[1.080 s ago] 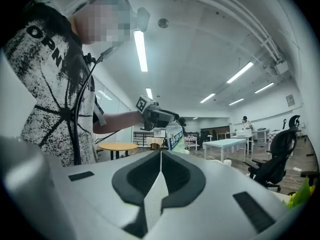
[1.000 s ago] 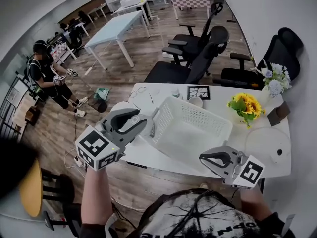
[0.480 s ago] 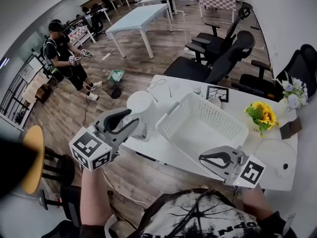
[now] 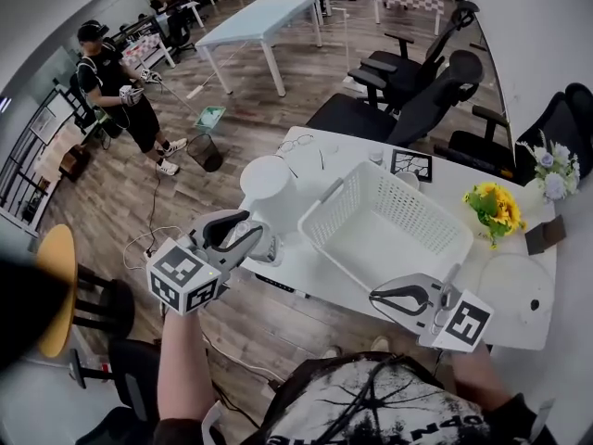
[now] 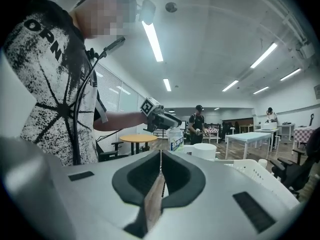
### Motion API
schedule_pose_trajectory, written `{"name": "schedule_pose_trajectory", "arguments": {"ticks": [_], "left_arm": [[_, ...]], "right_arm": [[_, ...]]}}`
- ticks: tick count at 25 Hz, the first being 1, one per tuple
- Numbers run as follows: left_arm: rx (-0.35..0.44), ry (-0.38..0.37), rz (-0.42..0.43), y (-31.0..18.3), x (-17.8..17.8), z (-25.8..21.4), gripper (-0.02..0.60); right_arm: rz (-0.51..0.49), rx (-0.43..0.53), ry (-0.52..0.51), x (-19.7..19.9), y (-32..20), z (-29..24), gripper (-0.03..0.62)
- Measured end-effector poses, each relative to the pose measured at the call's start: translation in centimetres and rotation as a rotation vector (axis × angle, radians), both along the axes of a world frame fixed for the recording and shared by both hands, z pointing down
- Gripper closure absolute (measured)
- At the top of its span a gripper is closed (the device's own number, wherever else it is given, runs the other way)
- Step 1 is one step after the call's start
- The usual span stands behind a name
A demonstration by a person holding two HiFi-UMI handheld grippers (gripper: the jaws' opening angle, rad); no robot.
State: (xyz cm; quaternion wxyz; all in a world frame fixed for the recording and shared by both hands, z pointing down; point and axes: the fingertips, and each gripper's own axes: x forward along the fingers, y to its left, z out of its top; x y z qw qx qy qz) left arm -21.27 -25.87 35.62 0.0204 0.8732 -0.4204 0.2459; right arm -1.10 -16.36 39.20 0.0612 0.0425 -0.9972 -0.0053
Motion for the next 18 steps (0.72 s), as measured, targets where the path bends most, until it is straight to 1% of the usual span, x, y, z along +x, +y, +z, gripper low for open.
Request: {"name": "schedule_pose_trajectory", "arguments": {"ticks": [14, 18], "left_arm": [[-0.102, 0.06, 0.025, -1.9, -1.0, 7.9, 0.434], [-0.127, 0.074, 0.036, -2.6, -0.9, 9.9, 0.434]], "right_arm": [[0.08, -0.032, 0.063, -2.0, 0.4, 1.6, 0.569], [0.096, -0.025, 0.08, -2.4, 0.5, 1.8, 0.569]]}}
